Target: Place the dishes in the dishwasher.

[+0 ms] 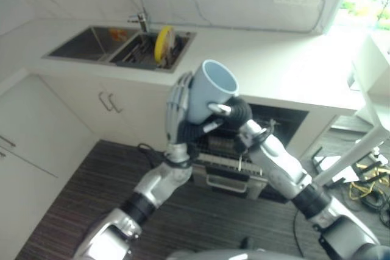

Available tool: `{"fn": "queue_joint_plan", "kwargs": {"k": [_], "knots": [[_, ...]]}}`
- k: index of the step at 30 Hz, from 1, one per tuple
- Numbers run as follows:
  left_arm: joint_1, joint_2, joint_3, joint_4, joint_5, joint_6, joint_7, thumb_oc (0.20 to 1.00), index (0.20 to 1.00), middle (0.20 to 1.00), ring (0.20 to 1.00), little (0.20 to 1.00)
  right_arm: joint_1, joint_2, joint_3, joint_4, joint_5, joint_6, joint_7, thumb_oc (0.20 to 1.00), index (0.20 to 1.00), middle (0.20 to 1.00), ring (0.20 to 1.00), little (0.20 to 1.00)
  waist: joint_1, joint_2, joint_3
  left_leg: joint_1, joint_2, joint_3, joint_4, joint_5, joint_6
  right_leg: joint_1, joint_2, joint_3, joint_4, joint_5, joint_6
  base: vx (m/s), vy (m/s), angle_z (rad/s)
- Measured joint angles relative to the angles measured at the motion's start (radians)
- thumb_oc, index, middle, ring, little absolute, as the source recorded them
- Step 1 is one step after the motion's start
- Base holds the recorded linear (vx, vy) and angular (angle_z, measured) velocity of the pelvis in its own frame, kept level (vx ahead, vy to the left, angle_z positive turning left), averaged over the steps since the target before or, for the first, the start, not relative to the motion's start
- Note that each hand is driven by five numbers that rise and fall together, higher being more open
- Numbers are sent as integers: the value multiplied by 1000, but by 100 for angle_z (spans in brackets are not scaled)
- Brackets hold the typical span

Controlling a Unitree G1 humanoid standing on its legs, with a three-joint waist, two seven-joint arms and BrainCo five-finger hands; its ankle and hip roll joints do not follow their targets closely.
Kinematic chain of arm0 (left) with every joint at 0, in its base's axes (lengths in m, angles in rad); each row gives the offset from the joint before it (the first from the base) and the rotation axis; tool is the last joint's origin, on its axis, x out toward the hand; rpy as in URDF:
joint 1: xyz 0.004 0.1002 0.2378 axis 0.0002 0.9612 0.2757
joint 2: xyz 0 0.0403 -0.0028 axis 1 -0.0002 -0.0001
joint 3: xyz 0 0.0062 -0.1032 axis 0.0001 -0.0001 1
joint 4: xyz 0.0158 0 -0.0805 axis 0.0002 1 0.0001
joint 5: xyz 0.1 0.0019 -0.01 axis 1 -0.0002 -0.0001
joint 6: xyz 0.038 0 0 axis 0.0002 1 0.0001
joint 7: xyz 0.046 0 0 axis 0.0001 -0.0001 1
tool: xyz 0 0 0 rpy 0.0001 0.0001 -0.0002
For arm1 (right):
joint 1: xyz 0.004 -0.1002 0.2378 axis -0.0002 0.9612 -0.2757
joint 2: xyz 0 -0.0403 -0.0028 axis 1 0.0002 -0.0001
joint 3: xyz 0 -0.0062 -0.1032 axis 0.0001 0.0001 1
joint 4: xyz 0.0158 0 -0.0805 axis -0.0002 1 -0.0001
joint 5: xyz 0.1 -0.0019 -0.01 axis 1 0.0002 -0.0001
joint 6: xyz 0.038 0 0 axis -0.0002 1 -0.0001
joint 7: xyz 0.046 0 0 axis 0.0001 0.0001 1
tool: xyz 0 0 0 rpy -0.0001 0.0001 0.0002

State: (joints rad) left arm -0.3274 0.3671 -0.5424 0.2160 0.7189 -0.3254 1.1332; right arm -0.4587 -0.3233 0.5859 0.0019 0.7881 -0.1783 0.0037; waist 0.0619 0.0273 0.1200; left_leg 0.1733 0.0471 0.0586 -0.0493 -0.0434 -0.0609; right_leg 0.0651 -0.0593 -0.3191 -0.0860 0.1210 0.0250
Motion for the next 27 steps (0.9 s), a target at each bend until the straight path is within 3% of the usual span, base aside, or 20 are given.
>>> {"fn": "queue_joint_plan", "kwargs": {"k": [15, 22, 24, 27], "knots": [[-27, -15, -8, -1, 9, -5, 3, 1000, 1000, 1000, 1000, 1000, 0, 23, 5, 0, -1, -108, -99, 200, 200, 200, 200, 200, -3, 22, 0, 0, 0, 0, 0, 1, -2, 0, 0, 0, 1, 0, 0, 0, 0, 0], [-20, -13, -15, 3, 47, -10, -4, 1000, 1000, 1000, 1000, 1000, 5, 50, -47, 0, -3, -199, -158, 200, 200, 200, 200, 200, -7, 26, -1, 1, 1, 3, 0, 2, -1, 0, 0, 0, 2, 0, 0, 0, 0, 0], [-12, -12, -15, 27, 46, -31, -17, 1000, 1000, 1000, 1000, 1000, 7, 51, -77, 0, -6, -225, -171, 200, 200, 200, 200, 200, -14, 27, -1, 1, 1, 5, -1, 2, -1, 0, 0, 0, 2, 0, 0, 0, 0, 0], [42, -12, -14, 34, 10, -96, -115, 1000, 1000, 1000, 1000, 1000, 60, 48, -146, -15, -24, -270, -175, 200, 200, 200, 200, 200, -31, 27, 0, 3, 1, 8, -3, 2, -1, -1, 0, 3, 2, 0, 0, -3, 10, -1]]}}
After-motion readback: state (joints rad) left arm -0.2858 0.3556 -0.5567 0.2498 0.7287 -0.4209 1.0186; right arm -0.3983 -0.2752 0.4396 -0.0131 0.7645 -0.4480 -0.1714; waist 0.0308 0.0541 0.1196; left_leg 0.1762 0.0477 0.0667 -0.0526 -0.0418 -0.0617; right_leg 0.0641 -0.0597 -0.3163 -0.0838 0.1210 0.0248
